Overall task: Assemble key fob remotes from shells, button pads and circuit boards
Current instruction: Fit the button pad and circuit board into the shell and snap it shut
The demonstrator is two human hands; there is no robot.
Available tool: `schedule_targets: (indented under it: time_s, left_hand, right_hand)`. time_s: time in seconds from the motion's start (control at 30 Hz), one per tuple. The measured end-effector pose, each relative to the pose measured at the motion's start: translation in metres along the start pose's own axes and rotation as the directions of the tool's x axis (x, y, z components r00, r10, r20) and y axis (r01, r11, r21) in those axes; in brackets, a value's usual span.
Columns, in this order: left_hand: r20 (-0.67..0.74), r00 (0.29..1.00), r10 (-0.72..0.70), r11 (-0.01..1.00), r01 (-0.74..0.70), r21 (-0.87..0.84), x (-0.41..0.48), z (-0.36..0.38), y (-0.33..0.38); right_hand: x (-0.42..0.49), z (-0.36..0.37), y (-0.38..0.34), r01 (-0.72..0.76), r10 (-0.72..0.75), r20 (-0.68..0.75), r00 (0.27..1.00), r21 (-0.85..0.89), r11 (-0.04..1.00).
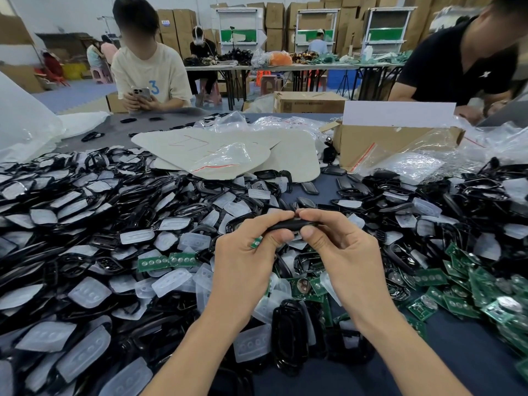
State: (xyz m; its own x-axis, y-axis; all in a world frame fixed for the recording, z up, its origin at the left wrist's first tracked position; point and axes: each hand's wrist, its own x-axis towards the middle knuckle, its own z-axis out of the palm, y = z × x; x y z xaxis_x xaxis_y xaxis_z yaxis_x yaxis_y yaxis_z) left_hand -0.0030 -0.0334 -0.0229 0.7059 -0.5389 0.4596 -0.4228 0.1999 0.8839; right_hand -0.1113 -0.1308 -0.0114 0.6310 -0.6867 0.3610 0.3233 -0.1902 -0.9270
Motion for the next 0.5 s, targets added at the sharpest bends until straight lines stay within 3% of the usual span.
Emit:
schedule_targets:
  time_s: [0.13, 0.27, 0.4, 0.5]
  left_hand:
    - [0.047, 0.998, -0.039, 0.996, 0.043, -0.073, 0.000, 0.001, 0.004]
    - [0.102, 0.993, -0.061, 0.995, 0.068, -0.068, -0.001, -0.001, 0.002]
    - [0.252, 0.953, 0.169, 0.937, -0.235, 0.259, -0.004, 0.000, -0.004]
    - [0.268, 0.915, 0.301, 0.861, -0.382, 0.336, -0.003, 0.003, -0.012]
  right_hand:
    - [-0.001, -0.001, 0.002, 0.033, -0.031, 0.020, 0.999, -0.093, 0.995]
    - [0.001, 0.000, 0.007, -0.064, 0.064, -0.008, 0.998, -0.038, 0.997]
    - [0.007, -0.002, 0.011, -0.229, 0.239, -0.037, 0.970, 0.179, 0.957]
    - [0.010, -0.002, 0.012, -0.301, 0.318, -0.007, 0.948, 0.297, 0.906]
